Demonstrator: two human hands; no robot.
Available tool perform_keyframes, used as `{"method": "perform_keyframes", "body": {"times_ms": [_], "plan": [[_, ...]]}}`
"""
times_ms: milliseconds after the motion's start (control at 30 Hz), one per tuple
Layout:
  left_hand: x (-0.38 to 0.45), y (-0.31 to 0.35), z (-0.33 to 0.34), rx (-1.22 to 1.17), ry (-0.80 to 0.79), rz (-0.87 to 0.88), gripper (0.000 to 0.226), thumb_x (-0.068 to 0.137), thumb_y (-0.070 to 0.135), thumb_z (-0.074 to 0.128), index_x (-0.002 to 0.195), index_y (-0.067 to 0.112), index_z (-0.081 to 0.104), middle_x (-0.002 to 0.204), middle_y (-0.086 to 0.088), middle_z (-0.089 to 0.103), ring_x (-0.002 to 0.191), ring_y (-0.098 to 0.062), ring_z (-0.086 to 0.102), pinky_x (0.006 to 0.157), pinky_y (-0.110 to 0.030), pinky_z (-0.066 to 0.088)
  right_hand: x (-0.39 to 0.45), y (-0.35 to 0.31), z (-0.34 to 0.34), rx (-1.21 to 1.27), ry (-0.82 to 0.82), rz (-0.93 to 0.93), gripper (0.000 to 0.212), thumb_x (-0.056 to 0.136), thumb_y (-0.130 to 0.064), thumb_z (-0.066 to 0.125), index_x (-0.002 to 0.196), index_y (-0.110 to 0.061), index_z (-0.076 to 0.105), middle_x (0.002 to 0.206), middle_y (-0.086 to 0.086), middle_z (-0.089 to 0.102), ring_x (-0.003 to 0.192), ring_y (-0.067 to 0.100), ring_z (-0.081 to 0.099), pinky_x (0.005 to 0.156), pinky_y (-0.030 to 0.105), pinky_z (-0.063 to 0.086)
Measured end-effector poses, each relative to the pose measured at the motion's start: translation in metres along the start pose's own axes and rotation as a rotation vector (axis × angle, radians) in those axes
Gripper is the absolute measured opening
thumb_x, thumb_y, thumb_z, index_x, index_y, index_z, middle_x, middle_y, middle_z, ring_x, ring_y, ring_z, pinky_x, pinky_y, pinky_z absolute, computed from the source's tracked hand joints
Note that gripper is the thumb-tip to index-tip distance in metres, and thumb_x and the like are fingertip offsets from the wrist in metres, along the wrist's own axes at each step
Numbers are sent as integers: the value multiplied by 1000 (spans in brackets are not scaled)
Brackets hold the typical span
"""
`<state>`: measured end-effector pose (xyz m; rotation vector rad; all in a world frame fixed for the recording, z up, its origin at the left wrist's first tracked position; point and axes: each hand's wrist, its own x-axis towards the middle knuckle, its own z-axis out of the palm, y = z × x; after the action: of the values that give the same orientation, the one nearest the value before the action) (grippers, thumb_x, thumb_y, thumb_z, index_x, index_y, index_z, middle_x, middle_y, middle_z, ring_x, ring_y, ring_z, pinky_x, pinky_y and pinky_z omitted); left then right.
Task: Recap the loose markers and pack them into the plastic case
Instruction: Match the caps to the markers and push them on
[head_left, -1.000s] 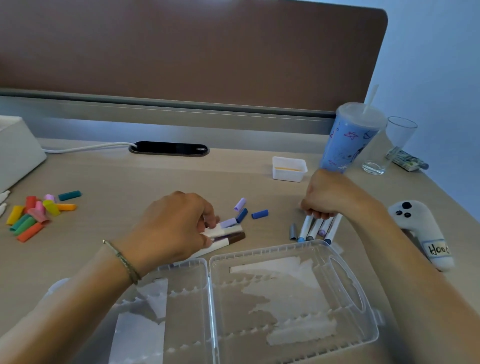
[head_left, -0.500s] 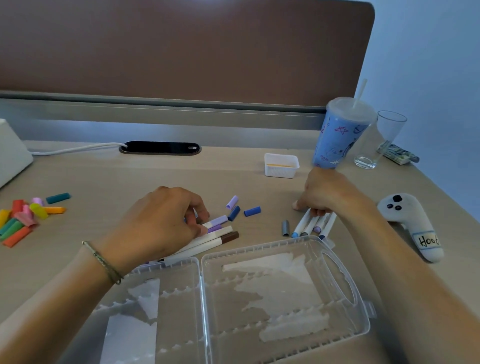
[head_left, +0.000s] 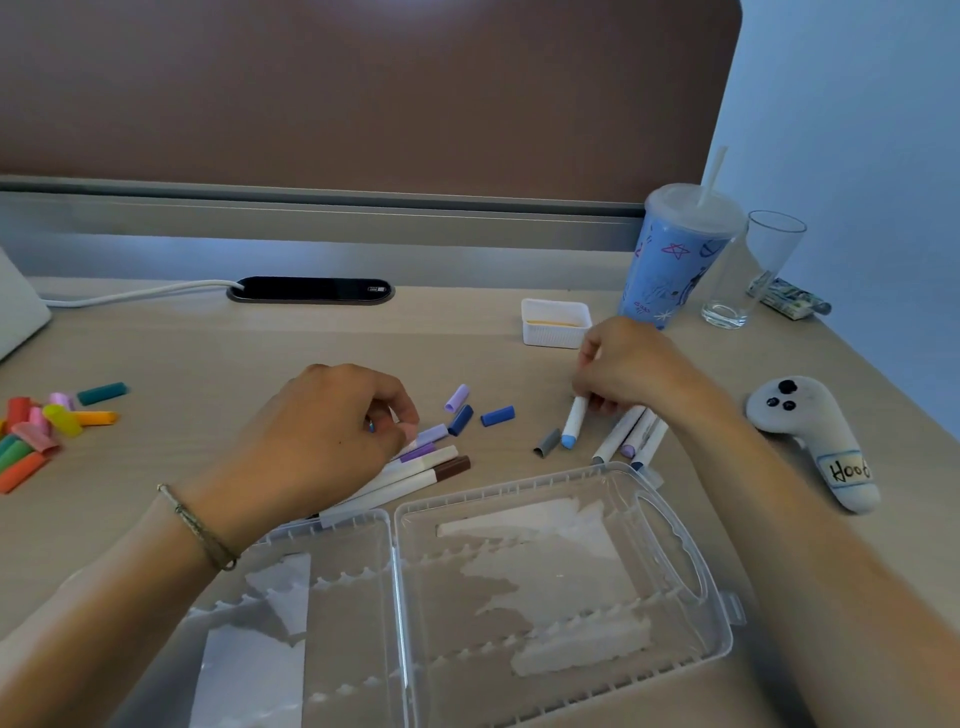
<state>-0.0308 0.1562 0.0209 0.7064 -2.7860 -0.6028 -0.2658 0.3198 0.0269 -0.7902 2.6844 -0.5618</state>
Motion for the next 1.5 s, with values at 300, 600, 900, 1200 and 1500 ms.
{"method": "perform_keyframes", "body": {"times_ms": [300, 600, 900, 1200, 1500], "plan": [[-6, 26, 4, -511, -56, -50, 19, 88, 41, 69, 106, 36, 70, 75, 12, 76, 67, -8, 73, 69, -31, 63, -49, -63, 2, 464, -242, -272, 20, 86, -6, 77, 75, -7, 60, 70, 16, 75, 57, 22, 71, 52, 29, 57], [-4, 19, 2, -457, -30, -82, 14, 86, 29, 76, 88, 38, 66, 70, 8, 75, 61, -10, 72, 76, -38, 62, -40, -58, 16, 357, -124, -423, 10, 90, -15, 76, 81, -11, 77, 78, 5, 78, 71, 19, 73, 69, 32, 61], [3, 7, -6, -358, 8, -96, 8, 91, 41, 67, 87, 34, 68, 71, 11, 74, 60, -3, 69, 66, -23, 54, -16, -34, 46, -285, -50, -514, 6, 88, -29, 76, 88, -25, 72, 90, -6, 67, 81, 14, 61, 61, 20, 38], [-2, 13, -11, -232, -169, -20, 9, 92, 41, 63, 92, 34, 68, 84, 12, 71, 80, -8, 67, 81, -30, 58, -22, -37, 8, 620, -114, -312, 12, 98, -7, 64, 101, -14, 73, 76, 5, 78, 67, 16, 72, 65, 25, 61], [-4, 17, -11, -196, -189, 8, 4, 93, 40, 62, 95, 39, 65, 86, 13, 70, 83, -6, 63, 73, -19, 49, -42, -60, 13, 903, -185, -259, 7, 96, -11, 69, 101, -6, 71, 89, 14, 79, 81, 26, 78, 69, 30, 64]]}}
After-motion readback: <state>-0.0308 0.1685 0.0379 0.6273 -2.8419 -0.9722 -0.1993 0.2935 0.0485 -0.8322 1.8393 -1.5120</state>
